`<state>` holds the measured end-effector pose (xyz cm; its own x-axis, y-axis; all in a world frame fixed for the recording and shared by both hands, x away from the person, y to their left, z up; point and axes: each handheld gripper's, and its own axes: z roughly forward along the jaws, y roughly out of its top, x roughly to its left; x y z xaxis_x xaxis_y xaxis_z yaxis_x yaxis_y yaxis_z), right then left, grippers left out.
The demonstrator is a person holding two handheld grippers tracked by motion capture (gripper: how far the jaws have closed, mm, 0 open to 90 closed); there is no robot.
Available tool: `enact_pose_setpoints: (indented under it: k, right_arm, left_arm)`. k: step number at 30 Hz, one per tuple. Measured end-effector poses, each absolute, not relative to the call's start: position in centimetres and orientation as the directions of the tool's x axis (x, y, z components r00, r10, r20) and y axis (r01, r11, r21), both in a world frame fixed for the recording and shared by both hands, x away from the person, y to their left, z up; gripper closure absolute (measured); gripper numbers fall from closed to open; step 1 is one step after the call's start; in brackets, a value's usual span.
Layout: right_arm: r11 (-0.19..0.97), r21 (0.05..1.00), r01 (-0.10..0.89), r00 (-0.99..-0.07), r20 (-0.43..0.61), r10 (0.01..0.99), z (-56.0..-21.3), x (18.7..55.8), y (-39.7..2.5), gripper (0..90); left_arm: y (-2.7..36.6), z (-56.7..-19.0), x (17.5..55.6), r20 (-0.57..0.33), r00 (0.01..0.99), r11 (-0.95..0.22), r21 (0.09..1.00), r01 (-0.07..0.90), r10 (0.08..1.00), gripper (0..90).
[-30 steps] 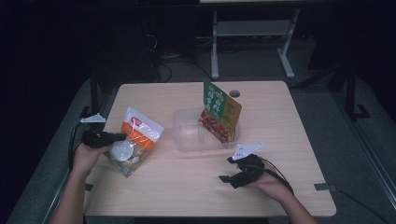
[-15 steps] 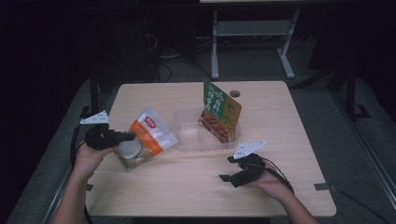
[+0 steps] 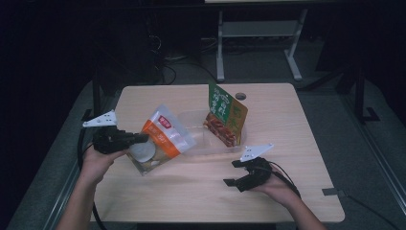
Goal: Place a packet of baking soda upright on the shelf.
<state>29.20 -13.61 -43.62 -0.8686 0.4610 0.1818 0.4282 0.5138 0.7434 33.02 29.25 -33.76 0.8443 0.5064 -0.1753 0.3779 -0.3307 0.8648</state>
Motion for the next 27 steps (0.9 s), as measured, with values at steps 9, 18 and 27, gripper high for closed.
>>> enact_pose_setpoints:
  k: [9, 18, 27]
  right_arm:
    - [0.440, 0.797, 0.415, -0.871, 0.208, 0.445, -42.5, 29.0, -13.2, 28.0]
    - [0.358, 0.851, 0.385, -0.878, 0.217, 0.427, -41.4, 29.1, -12.2, 35.8]
    - [0.314, 0.858, 0.407, -0.879, 0.274, 0.389, -41.9, 29.3, -11.1, 48.8]
  left_arm:
    - [25.1, -34.1, 32.5, -0.204, 0.874, -0.301, 0.884, 0.358, 0.441, 89.8]
    - [21.3, -35.9, 32.4, -0.240, 0.892, -0.306, 0.878, 0.368, 0.383, 89.8]
    - [19.3, -36.8, 32.3, -0.283, 0.893, -0.269, 0.883, 0.385, 0.350, 89.8]
